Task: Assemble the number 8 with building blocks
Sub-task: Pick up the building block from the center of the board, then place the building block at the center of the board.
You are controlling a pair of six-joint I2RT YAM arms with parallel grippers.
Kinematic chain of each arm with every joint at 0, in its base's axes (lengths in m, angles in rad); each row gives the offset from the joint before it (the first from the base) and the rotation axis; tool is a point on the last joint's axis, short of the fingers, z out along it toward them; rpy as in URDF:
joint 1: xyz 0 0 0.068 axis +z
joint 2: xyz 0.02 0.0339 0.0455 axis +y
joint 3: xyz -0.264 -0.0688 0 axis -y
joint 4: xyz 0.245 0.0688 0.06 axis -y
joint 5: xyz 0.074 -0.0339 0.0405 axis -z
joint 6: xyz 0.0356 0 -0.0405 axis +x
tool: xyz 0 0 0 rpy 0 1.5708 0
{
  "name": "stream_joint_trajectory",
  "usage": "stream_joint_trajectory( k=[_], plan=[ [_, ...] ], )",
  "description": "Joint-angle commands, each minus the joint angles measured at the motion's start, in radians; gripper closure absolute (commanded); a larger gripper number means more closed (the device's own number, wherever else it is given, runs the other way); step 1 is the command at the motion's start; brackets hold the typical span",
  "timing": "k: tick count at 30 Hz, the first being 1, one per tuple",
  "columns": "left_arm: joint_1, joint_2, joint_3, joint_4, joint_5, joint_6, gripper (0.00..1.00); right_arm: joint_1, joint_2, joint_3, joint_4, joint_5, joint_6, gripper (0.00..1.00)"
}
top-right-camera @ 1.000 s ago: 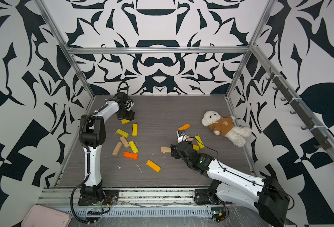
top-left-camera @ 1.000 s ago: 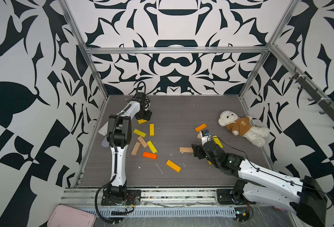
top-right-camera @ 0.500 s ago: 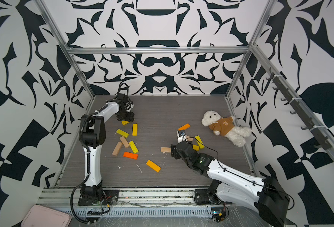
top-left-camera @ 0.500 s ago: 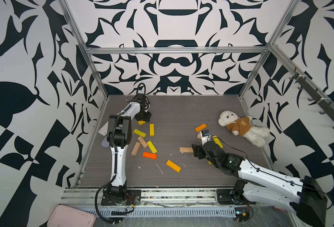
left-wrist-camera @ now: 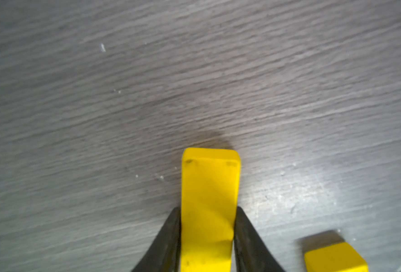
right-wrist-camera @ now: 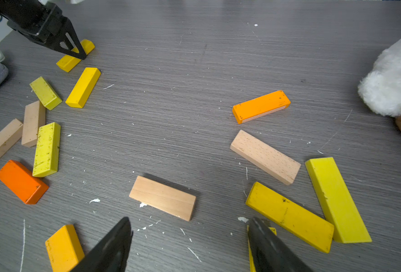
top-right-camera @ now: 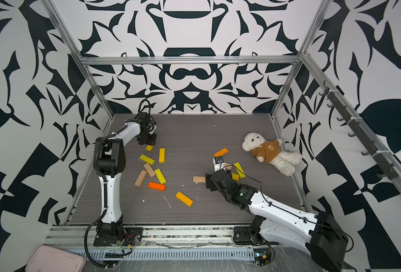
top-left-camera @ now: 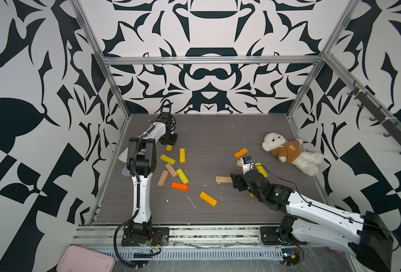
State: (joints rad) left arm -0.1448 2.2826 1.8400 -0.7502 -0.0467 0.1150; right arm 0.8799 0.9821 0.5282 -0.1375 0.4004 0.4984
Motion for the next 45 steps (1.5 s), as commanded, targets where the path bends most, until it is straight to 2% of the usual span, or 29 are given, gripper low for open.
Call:
stream_joint_trajectory(
  k=[1,3,7,16,21,26,30,45],
  plan=[
    [0.004,-0.010,0.021,-0.070,0.014,0.002,0.68,0.004,-0.023,-0.002,0.020,0.007,0.011,0.21],
    [0.003,-0.026,0.034,-0.073,0.022,0.008,0.72,0.005,-0.022,0.001,0.020,-0.005,0.009,0.21],
    [-0.011,-0.078,0.032,-0.075,0.054,0.039,0.72,0.005,-0.025,0.001,0.019,-0.004,0.013,0.22],
    [-0.126,-0.165,0.005,-0.075,0.110,0.183,0.70,0.004,-0.038,0.018,-0.005,0.008,-0.005,0.22],
    [-0.205,-0.172,-0.001,-0.105,0.187,0.285,0.69,0.005,-0.068,0.017,-0.040,0.045,0.005,0.22],
    [-0.294,-0.121,0.028,-0.135,0.182,0.345,0.68,0.004,-0.110,0.000,-0.075,0.090,0.042,0.22],
    [-0.340,-0.080,0.032,-0.150,0.166,0.381,0.66,0.004,-0.124,-0.002,-0.082,0.074,0.063,0.23],
    [-0.378,-0.026,-0.018,-0.126,0.111,0.399,0.60,0.000,0.083,0.077,-0.035,-0.027,0.017,0.23]
  ],
)
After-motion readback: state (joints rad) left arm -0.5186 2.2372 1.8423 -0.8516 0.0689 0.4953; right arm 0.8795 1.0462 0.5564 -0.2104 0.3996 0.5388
